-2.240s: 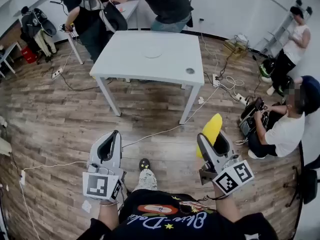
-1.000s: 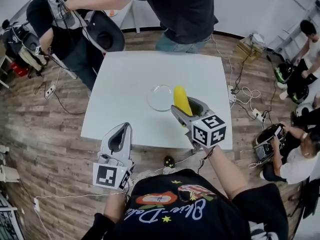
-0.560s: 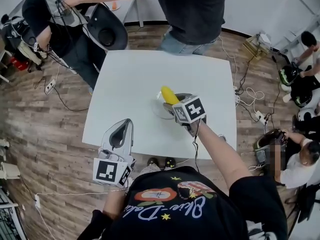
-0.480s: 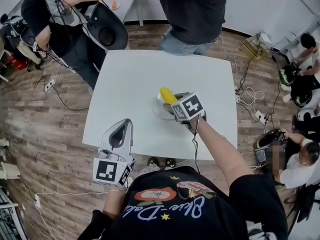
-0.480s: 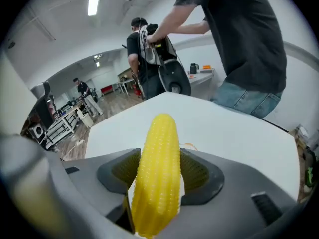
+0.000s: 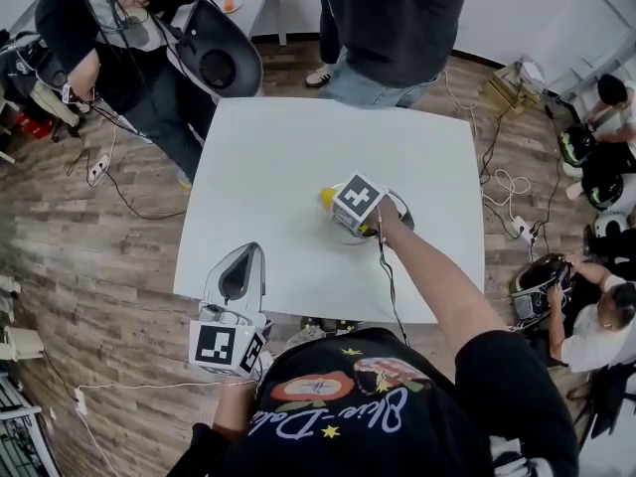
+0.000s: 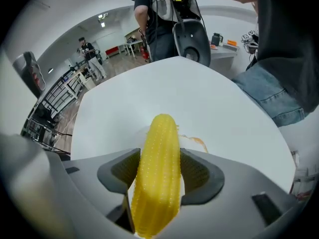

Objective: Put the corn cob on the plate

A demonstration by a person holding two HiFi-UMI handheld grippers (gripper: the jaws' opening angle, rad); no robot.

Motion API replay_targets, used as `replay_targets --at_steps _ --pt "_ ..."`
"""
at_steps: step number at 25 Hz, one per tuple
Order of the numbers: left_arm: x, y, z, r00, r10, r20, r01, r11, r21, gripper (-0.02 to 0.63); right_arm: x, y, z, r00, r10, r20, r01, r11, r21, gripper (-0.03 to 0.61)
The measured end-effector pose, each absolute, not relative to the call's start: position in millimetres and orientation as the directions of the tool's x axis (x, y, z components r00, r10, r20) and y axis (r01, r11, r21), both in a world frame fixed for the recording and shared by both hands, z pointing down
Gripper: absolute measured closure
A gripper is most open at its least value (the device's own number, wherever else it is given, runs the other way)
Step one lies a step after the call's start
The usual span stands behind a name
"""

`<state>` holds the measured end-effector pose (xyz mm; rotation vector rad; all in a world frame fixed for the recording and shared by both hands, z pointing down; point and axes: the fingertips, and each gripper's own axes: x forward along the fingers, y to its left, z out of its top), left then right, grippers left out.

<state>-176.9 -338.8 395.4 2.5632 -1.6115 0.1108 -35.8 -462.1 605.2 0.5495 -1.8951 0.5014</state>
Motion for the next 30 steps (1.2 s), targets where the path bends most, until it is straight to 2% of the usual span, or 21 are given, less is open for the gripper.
replay_targets --at_steps 9,14,17,21,24,27,28,29,30 --pt "-201.8 -341.1 397.4 0.403 -0.906 0.128 -0.915 -0.398 0.060 0.617 -41.3 -460.4 614.6 -0.393 -0.144 0.908 -0.570 0.813 -0.118 0.322" --pt "-202.7 -338.9 397.1 0.397 -0.906 0.146 -0.918 -0.395 0.042 0.617 -42.9 -461.4 604.2 -0.461 -0.221 0.859 -0.561 0.823 -0.089 0.319" --pt "-204.4 -336.4 396.0 0.394 -0.908 0.146 -0.919 -0.393 0.036 0.615 -38.5 -462.4 590.0 -0.485 -0.297 0.823 -0.604 0.794 -0.070 0.311" --pt "-197.8 -342.2 392.2 0.413 -0.901 0.134 -0.910 -0.413 0.028 0.615 -23.1 -467.9 541.7 -0.598 -0.441 0.669 -0.679 0.723 -0.130 0.313" --pt "-185.2 -345.2 388.7 0.442 -0.888 0.125 -0.896 -0.443 0.017 0.616 -7.6 -456.9 488.0 -0.670 -0.563 0.484 -0.709 0.678 -0.194 0.313" --pt "-167.3 -347.0 384.1 0.482 -0.869 0.108 -0.875 -0.484 0.005 0.617 11.7 -434.2 443.8 -0.669 -0.674 0.313 -0.742 0.631 -0.225 0.319" --pt "-161.3 -347.8 382.6 0.497 -0.862 0.100 -0.867 -0.499 0.002 0.615 19.1 -426.3 434.8 -0.645 -0.712 0.277 -0.764 0.608 -0.217 0.367" --pt "-156.0 -348.4 381.1 0.512 -0.854 0.093 -0.858 -0.514 0.000 0.615 25.7 -418.6 429.7 -0.615 -0.746 0.255 -0.789 0.582 -0.199 0.502" --pt "-151.2 -348.8 379.8 0.527 -0.846 0.086 -0.849 -0.529 -0.002 0.615 30.7 -411.0 428.6 -0.587 -0.771 0.247 -0.810 0.560 -0.176 0.540"
